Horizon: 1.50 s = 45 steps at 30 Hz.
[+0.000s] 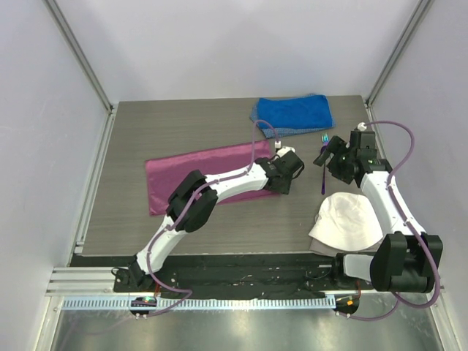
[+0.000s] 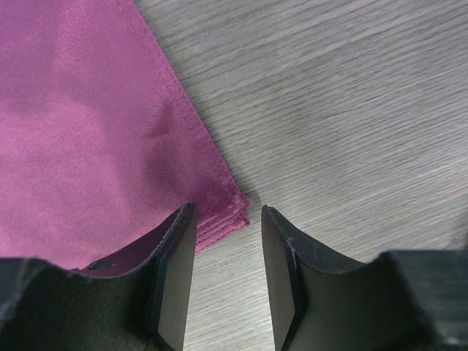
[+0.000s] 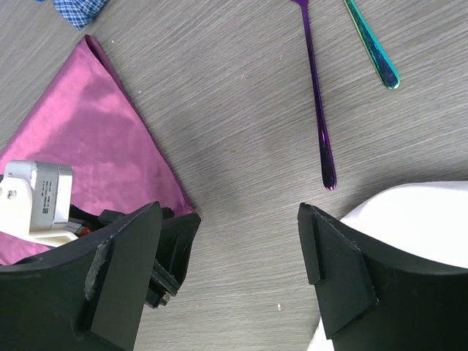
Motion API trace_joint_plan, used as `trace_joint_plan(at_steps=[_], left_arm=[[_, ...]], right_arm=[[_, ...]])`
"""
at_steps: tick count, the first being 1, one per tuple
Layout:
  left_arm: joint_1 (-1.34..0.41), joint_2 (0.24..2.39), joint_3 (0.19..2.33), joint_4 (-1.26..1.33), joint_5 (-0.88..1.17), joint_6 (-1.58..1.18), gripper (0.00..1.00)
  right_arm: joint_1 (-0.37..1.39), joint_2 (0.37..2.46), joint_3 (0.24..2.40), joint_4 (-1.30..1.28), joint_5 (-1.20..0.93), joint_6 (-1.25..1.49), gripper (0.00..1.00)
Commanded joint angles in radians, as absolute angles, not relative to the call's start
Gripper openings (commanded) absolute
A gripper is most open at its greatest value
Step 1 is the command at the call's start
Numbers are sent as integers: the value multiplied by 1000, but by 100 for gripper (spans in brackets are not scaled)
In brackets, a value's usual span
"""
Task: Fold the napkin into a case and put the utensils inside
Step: Pick up the rectangle-folded napkin from the center of the board.
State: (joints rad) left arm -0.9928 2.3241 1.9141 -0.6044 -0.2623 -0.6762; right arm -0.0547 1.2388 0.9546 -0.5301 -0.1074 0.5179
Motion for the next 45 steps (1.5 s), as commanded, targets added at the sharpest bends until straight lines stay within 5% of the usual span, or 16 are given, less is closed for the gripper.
trace_joint_plan(at_steps=[1,7,20,31,45], left_arm=[[-994,2325,1899,-592,-270,-681,43],[-994,2349,1896,-594,-267,-692,39],[-994,2292,1813,-578,-250,-690,8],[-963,2092,1635,-476,-150,-738,4],[-943,1988,1562,-482,-115,-742,3]], right_arm=[[-54,1253,940,-483,-135,497,83],[-54,1272,931,-465,-161,491,82],[-34,1400,946,-393,-285,531,83],[0,1578,989,-230,-463,635,83],[155,1755,994,-91,-488,695,67]])
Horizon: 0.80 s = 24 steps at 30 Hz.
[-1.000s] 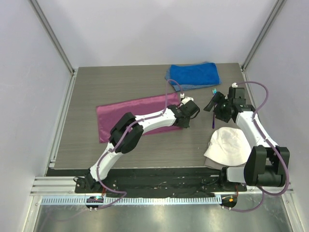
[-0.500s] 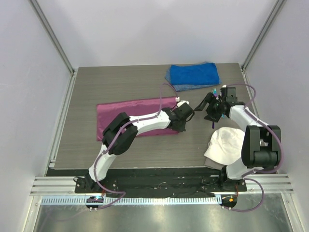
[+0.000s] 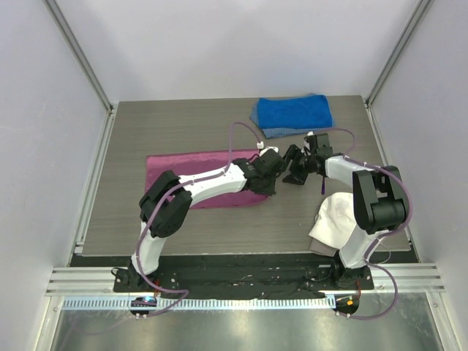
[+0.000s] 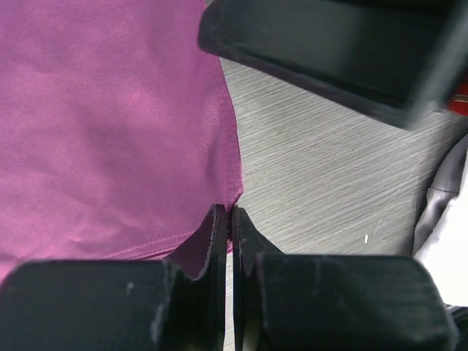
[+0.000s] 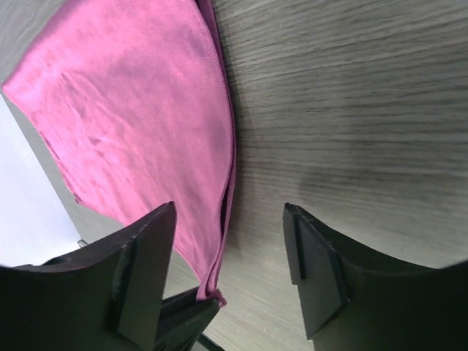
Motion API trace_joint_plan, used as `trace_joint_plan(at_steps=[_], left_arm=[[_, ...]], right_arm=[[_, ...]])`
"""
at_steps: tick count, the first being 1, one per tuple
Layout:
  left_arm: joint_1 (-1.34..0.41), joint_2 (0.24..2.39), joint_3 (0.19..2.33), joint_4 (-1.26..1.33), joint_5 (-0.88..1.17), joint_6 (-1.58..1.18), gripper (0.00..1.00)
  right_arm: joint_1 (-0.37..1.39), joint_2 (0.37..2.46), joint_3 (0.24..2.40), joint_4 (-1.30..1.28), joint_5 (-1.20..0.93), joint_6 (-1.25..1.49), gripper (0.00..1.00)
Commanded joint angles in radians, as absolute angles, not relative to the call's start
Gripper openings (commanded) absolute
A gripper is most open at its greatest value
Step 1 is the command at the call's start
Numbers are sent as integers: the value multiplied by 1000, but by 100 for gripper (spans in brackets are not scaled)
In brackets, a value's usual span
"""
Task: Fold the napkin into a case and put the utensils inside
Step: Pick up the rectangle-folded napkin from the center of the board.
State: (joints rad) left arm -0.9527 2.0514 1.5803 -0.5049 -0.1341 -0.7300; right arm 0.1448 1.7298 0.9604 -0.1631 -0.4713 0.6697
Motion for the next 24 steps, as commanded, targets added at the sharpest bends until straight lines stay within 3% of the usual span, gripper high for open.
trace_joint_plan(at_steps=[1,10,19,24], left_arm=[[-942,1982,1557,-480,-114,-745,4],[-936,1963,1543,-465,-91,-755,3],[-933,1947,1540,-459,-77,-758,3],[-933,1944,1534,-451,-58,-759,3]], right_arm=[[156,1770,997,-91,-489,695,66],[169,1827,1006,-44,-509,706,50],[183,1862,1006,-15,-505,707,43],[184,1891,1031,-14,-495,700,28]])
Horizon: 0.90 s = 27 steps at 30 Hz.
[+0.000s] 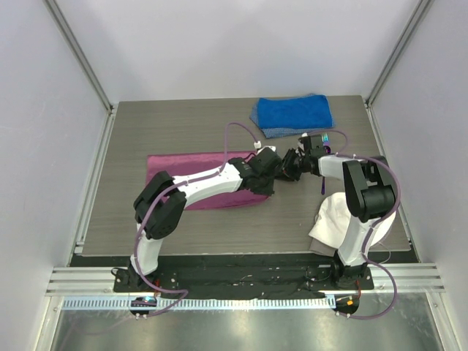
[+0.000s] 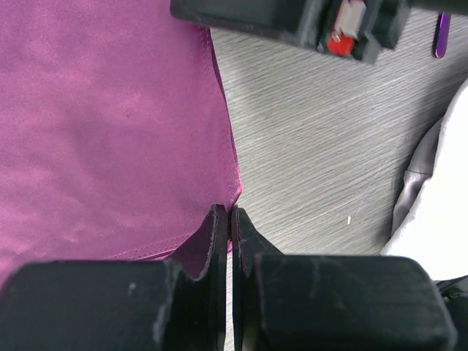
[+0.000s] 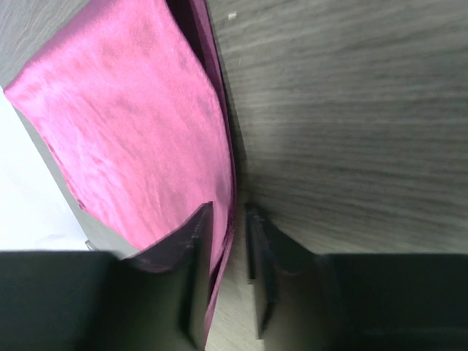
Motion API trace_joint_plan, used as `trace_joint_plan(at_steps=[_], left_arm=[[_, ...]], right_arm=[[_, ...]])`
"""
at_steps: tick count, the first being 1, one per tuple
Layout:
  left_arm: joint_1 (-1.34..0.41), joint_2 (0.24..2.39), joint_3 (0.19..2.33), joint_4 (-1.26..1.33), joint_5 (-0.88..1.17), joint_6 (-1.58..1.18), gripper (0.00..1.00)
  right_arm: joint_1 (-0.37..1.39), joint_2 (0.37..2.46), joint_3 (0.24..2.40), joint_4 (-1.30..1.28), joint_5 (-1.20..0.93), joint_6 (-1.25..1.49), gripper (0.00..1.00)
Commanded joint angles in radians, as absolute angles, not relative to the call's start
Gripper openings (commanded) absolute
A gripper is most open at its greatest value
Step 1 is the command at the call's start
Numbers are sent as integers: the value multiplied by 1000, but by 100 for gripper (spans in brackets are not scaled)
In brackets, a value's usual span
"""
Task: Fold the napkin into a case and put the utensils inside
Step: Pick up the rectangle-folded napkin from the center of the board.
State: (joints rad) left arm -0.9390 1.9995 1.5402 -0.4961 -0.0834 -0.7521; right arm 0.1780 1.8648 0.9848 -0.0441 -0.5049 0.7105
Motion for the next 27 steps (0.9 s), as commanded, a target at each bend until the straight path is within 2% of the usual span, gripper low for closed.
trace_joint_plan(at_steps=[1,6,10,13,14,17,22,27], left_arm=[[-933,1942,1535,-448,-57,-759,3],[-928,1950,1540,-451,-34,-762,3],[-925,1956,1549,-439,24,-778,7],[-914,1934,1537,-437,29,-791,23],[-908,1919,1525,-437,14,-795,33],[-865,1853,1453,-401,43,-816,42],[-735,1763,1342,-309,112,-870,42],[-602,1764,1278,-287,161,-919,33]], right_arm=[[184,1894,1032,-11,-502,701,25],[183,1876,1037,-11,-489,692,1],[176,1852,1043,-37,-462,666,1],[173,1833,1043,-80,-428,635,1],[172,1826,1046,-86,-420,626,1],[173,1815,1051,-115,-382,597,1],[164,1787,1057,-178,-298,538,1],[164,1749,1054,-206,-229,500,1]])
